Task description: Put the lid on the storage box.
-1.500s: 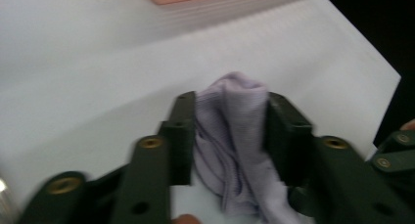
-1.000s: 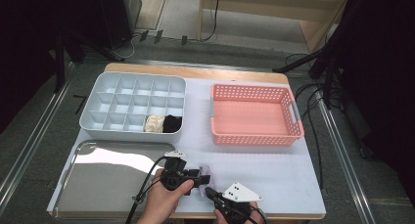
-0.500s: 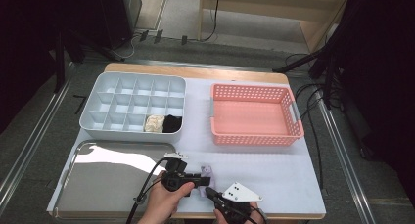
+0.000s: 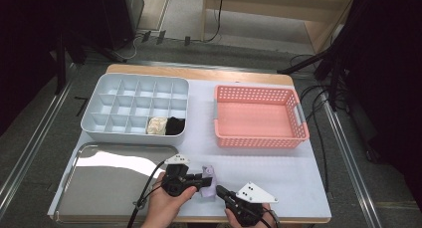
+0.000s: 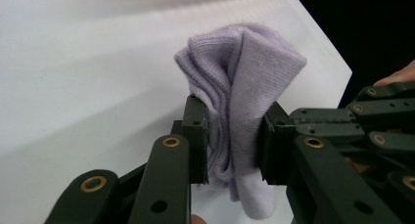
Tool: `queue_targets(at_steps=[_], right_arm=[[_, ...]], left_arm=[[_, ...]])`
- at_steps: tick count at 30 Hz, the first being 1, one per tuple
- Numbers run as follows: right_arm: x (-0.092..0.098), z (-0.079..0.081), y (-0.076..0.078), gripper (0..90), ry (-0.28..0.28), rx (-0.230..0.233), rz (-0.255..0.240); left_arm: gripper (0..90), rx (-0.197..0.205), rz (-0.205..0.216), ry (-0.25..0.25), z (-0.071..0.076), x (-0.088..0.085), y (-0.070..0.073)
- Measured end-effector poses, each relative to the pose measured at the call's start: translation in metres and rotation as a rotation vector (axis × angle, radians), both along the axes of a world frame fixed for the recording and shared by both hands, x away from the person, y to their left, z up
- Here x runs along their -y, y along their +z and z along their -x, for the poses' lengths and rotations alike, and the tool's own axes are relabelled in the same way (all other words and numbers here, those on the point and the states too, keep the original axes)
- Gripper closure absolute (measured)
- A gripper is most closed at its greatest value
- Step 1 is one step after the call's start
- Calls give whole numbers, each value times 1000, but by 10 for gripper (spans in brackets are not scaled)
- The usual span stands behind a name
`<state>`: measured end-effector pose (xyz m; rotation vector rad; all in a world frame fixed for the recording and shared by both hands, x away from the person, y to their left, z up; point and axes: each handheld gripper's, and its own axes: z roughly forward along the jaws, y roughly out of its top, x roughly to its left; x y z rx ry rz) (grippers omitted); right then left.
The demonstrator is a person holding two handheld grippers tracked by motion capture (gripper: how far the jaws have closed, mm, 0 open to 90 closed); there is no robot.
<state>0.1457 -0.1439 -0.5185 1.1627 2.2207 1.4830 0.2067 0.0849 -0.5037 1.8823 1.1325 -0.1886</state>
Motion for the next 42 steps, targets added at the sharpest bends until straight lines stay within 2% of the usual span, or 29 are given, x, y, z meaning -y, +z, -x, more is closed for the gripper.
queue_targets(at_steps=[3,6,10,20,24,33,42], right_arm=[[2,-2,1,884,-8,-2,-2],[4,-5,2,877,-15,3,-3],[7,-7,3,854,-26,3,-5],[23,-14,6,772,-97,14,-6],[30,-18,6,718,-121,10,-8],[39,-25,6,524,-161,9,6],[54,-30,8,407,-209,15,12]], left_arm=[[707,8,10,10,1,-3,2],[707,29,-2,7,2,-6,5],[707,43,2,23,4,-8,8],[706,69,-2,44,3,-18,12],[706,77,2,55,3,-22,15],[706,93,-6,62,2,-29,17],[706,99,3,70,0,-35,20]])
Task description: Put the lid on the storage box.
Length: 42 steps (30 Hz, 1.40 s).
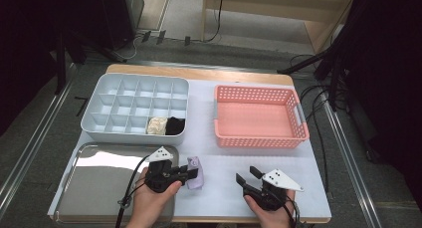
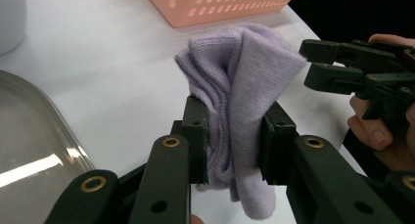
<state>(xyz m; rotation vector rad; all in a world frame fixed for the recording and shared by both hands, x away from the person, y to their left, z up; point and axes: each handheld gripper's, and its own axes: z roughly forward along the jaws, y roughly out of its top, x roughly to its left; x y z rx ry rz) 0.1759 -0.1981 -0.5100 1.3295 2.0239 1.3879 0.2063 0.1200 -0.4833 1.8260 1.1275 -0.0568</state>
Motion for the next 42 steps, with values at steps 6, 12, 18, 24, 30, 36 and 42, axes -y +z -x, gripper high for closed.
queue_targets(at_steps=[6,12,18,24,30,36,42], right_arm=[[9,-1,4,307,-26,23,-1],[16,-3,4,250,-44,30,3],[24,-5,3,215,-60,27,5],[30,-8,3,201,-82,20,-1],[35,-11,1,193,-87,24,-1],[40,-15,1,190,-96,26,-1],[46,-18,0,189,-114,21,-9]], left_arm=[[707,6,-1,7,-1,-4,2],[706,16,-1,21,-2,-10,3],[707,19,4,34,-3,-15,5],[706,27,-5,49,-4,-23,6],[706,29,-3,70,-3,-30,7],[706,30,1,85,-3,-38,7],[706,34,3,106,-2,-49,7]])
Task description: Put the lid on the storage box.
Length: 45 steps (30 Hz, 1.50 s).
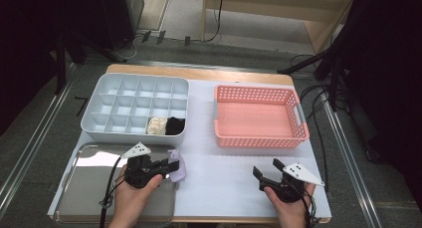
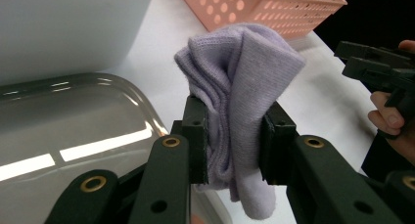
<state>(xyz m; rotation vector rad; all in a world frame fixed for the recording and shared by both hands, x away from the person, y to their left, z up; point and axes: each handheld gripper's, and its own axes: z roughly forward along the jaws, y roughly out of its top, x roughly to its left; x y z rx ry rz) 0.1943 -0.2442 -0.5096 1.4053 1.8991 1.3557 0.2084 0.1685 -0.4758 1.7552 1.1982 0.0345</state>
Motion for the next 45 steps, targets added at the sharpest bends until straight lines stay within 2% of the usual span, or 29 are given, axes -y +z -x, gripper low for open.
queue_targets(at_steps=[19,24,35,45], right_arm=[[17,-10,-7,184,-44,-10,9],[21,-10,-8,184,-50,-14,-5],[26,-11,-9,168,-62,-17,-3],[29,-10,-10,164,-73,-21,0]], left_arm=[[707,17,11,71,-1,-33,3],[706,29,12,91,0,-41,4],[707,53,-27,120,0,-53,5],[706,69,-45,156,0,-64,6]])
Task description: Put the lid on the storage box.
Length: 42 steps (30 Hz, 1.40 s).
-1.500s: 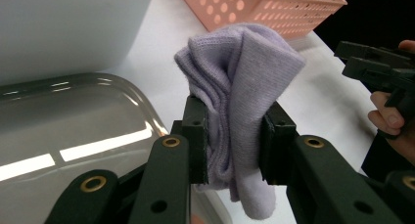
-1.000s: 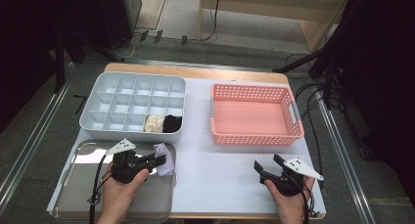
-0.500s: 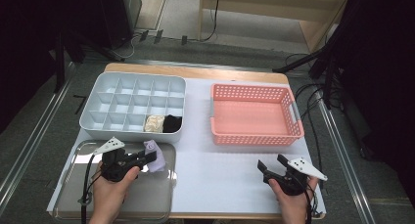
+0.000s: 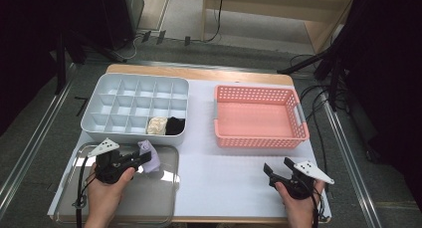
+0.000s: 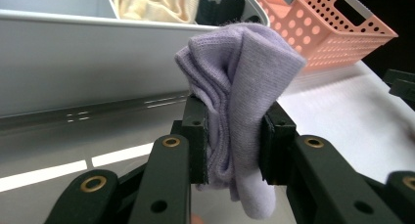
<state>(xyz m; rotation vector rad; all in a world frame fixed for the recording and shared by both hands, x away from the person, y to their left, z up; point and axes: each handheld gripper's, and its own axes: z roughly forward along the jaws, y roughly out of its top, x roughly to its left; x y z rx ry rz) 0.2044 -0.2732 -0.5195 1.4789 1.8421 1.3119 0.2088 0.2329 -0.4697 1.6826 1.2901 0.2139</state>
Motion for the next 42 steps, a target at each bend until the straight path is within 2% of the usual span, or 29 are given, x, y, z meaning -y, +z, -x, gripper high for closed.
queue_targets(at_steps=[7,18,25,30,42], right_arm=[[2,1,0,153,-6,0,0],[2,1,-1,148,-9,0,3],[0,1,-2,146,-4,5,7],[-1,0,-2,146,-5,-4,-1],[-4,-1,-5,144,4,-6,14]], left_arm=[[706,7,4,24,0,-10,1],[707,14,-12,49,0,-21,2],[707,19,3,71,0,-28,4],[707,9,0,75,-1,-29,3],[707,22,-29,85,-5,-39,18]])
